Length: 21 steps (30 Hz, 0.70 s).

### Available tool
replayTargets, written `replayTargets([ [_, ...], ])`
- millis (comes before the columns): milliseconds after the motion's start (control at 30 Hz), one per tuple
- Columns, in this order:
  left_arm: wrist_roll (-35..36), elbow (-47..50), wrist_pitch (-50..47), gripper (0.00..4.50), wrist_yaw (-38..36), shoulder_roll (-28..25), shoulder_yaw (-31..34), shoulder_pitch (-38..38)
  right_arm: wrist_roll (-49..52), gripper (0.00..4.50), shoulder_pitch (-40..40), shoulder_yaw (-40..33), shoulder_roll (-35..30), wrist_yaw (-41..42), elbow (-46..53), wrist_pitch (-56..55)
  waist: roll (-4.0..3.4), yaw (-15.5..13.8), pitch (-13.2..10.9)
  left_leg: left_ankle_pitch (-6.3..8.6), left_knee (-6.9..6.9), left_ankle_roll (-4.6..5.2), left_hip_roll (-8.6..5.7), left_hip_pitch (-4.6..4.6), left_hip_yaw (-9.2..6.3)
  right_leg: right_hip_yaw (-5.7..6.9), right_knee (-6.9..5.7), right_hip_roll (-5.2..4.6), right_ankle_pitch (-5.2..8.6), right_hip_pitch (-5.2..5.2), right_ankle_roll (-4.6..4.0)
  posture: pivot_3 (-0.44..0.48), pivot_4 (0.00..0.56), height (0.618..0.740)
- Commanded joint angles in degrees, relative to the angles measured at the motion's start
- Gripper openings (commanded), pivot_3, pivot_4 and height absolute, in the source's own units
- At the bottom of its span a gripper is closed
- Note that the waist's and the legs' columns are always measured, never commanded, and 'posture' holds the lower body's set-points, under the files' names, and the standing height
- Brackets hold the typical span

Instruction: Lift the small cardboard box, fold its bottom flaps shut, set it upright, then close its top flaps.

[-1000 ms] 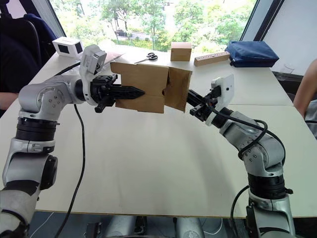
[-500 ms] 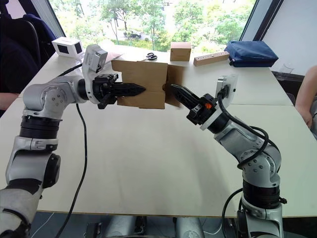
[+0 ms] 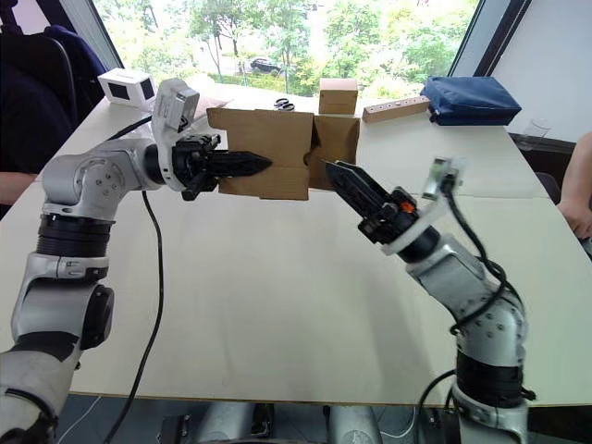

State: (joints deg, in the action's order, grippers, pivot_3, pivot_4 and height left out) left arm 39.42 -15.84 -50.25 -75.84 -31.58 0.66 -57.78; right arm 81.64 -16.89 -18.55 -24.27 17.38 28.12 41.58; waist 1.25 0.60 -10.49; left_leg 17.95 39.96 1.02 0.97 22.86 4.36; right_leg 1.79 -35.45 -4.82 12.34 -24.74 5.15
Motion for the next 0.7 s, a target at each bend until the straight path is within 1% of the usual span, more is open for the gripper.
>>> replayTargets([
  [33, 1.06, 1.2, 0.23, 0.0, -0.26, -0.62, 1.66, -1.59, 5.92, 2.36, 0.91, -3.47, -3.03, -0.13, 2.28, -0.5, -0.01, 0.02, 0.0, 0.0, 0.0, 0.0, 0.01, 0.0, -0.01, 0.01, -0.01, 0.01, 0.0, 0.0, 0.0, 0.0, 0.15, 0.74],
  [100, 1.26, 1.73, -0.11, 0.0, -0.42, -0.79, 1.78, -1.34, 5.14, 2.36, 1.27, -6.34, -4.41, -1.28, -0.01, -2.3, 0.0, 0.0, 0.0, 0.0, -0.01, 0.0, 0.03, 0.0, -0.02, 0.01, -0.01, 0.05, 0.0, -0.01, 0.0, 0.0, 0.15, 0.74],
  [200, 1.88, 2.6, -0.76, 0.0, -0.66, -0.45, 1.73, -1.2, -2.49, 2.36, 0.08, -6.46, -4.74, -1.61, -6.7, -5.16, 0.02, 0.0, 0.02, 0.0, -0.01, 0.0, 0.02, 0.0, -0.01, 0.01, 0.0, 0.05, 0.0, 0.0, 0.0, 0.0, 0.15, 0.74],
  [233, 2.13, 3.14, -0.99, 0.0, -0.67, -0.21, 1.66, -1.15, -6.66, 2.36, -0.92, -4.59, -4.46, -1.18, -8.96, -6.29, 0.02, 0.01, 0.01, 0.0, 0.0, 0.0, 0.01, -0.01, 0.0, 0.0, 0.01, 0.04, 0.0, 0.01, 0.0, 0.0, 0.15, 0.74],
  [300, 2.43, 4.54, -1.26, 0.0, -0.42, 0.23, 1.43, -1.04, -11.46, 2.36, -3.27, -1.55, -2.37, -1.59, -12.39, -7.92, 0.01, 0.16, 0.01, 0.0, 0.0, 0.0, 0.0, -0.02, 0.02, -0.02, 0.0, 0.05, 0.0, 0.01, 0.0, 0.0, 0.15, 0.74],
  [433, 3.42, 6.58, -2.35, 0.0, 0.35, 0.55, 1.68, -0.95, -15.38, 2.36, -5.89, 2.6, 1.87, -0.71, -13.83, -8.66, -0.06, 0.19, -0.01, 0.0, -0.04, 0.0, 0.01, 0.02, 0.02, -0.03, -0.12, 0.12, 0.0, -0.14, 0.01, 0.0, 0.15, 0.74],
  [500, 3.66, 6.89, -2.63, 0.0, 0.73, 0.5, 1.74, -0.9, -15.51, 2.36, -7.15, 3.19, 4.06, -1.1, -13.69, -9.01, -0.06, 0.16, -0.01, -0.02, -0.04, -0.03, 0.02, 0.11, 0.01, -0.04, -0.31, 0.12, 0.01, -0.3, 0.01, 0.0, 0.15, 0.74],
  [567, 3.87, 6.96, -2.74, 0.0, 1.02, 0.34, 1.81, -0.9, -13.96, 2.36, -7.76, 3.14, 6.22, 0.3, -11.55, -9.75, -0.06, 0.15, -0.01, -0.07, 0.03, -0.12, 0.02, 0.31, 0.02, -0.06, -0.51, 0.08, 0.01, -0.56, 0.01, 0.0, 0.15, 0.74],
  [633, 3.97, 6.83, -2.91, 0.0, 1.33, 0.1, 2.15, -1.01, -9.01, 2.36, -7.77, 3.08, 8.34, -0.16, -8.35, -8.56, -0.06, -0.02, -0.01, -0.09, 0.07, -0.15, 0.01, 0.34, 0.0, -0.06, -0.58, 0.08, 0.01, -0.6, 0.01, 0.0, 0.15, 0.74],
  [700, 3.99, 6.64, -2.92, 0.0, 1.54, -0.02, 2.38, -1.11, -7.62, 2.36, -6.74, 4.1, 9.19, -0.72, -6.05, -7.38, -0.06, 0.03, -0.01, -0.09, 0.07, -0.15, 0.02, 0.34, -0.01, -0.05, -0.58, 0.08, 0.01, -0.6, 0.01, 0.0, 0.15, 0.74],
])
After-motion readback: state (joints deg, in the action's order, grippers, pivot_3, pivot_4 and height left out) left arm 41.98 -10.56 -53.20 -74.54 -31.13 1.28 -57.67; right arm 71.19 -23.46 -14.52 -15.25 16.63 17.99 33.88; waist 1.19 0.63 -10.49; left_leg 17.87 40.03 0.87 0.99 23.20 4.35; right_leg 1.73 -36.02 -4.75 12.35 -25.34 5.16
